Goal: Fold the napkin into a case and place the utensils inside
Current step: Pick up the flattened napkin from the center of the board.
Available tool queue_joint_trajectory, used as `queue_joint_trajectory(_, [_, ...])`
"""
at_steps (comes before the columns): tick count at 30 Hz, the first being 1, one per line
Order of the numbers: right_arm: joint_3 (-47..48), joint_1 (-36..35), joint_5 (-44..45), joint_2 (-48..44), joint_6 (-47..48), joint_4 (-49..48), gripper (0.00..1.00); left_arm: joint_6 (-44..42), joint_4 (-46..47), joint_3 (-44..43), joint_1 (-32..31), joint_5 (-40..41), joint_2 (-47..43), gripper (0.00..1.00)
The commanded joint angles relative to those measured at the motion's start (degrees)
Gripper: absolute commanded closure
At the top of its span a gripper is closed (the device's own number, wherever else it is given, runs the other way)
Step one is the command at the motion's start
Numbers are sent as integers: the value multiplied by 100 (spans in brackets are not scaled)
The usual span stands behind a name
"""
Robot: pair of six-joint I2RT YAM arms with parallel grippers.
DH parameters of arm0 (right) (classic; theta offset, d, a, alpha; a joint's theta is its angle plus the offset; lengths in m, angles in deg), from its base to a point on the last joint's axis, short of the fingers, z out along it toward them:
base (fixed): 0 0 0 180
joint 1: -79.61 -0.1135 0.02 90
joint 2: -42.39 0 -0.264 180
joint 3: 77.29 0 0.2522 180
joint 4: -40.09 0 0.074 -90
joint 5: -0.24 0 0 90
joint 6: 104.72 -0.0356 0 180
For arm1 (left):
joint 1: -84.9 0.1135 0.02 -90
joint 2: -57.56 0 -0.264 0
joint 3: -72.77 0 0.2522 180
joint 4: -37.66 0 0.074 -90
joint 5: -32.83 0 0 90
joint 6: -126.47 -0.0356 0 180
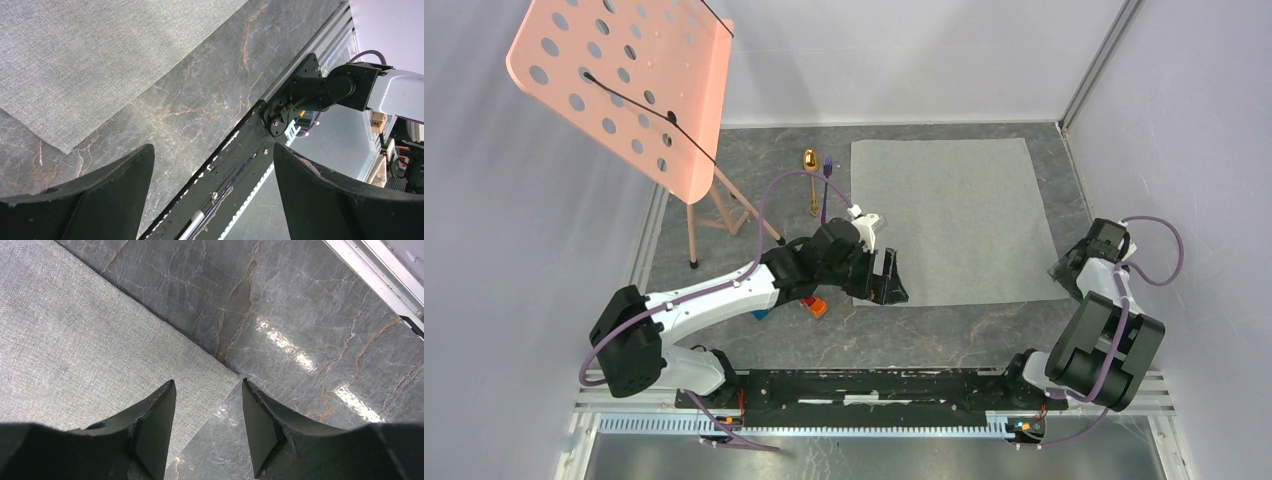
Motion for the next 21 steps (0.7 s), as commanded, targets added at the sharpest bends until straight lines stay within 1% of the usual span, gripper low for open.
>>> queue_joint_trajectory(1, [-90,17,138,22,56,-147,43,127,74,-236,-10,-92,-11,6])
queue_joint_trajectory(9, [-453,88,178,263,59,-464,45,187,84,-192,-10,-83,31,6])
queue_joint_trajectory(13, [-601,88,147,402,99,-643,53,233,-98,-231,-6,30,68,6])
queue_joint_trajectory(14, [-602,88,160,420,112,-631,57,268,-214,-258,-21,129,92,6])
queue_joint_trajectory(15, [-603,88,173,408,147,-629,63,312,-362,-294,-26,252,137,7])
queue_joint_trajectory(18, [-616,62,182,304,177,-628,81,593,-1239,-545,-96,1007,352,8])
queue_joint_trajectory(20, [-635,-2,196,215,203,-646,90,918,-1734,-684,-192,1500,522,8])
queue_joint_trajectory(21, [-646,-30,207,179,223,-645,95,1238,-1969,-750,-255,1810,606,8])
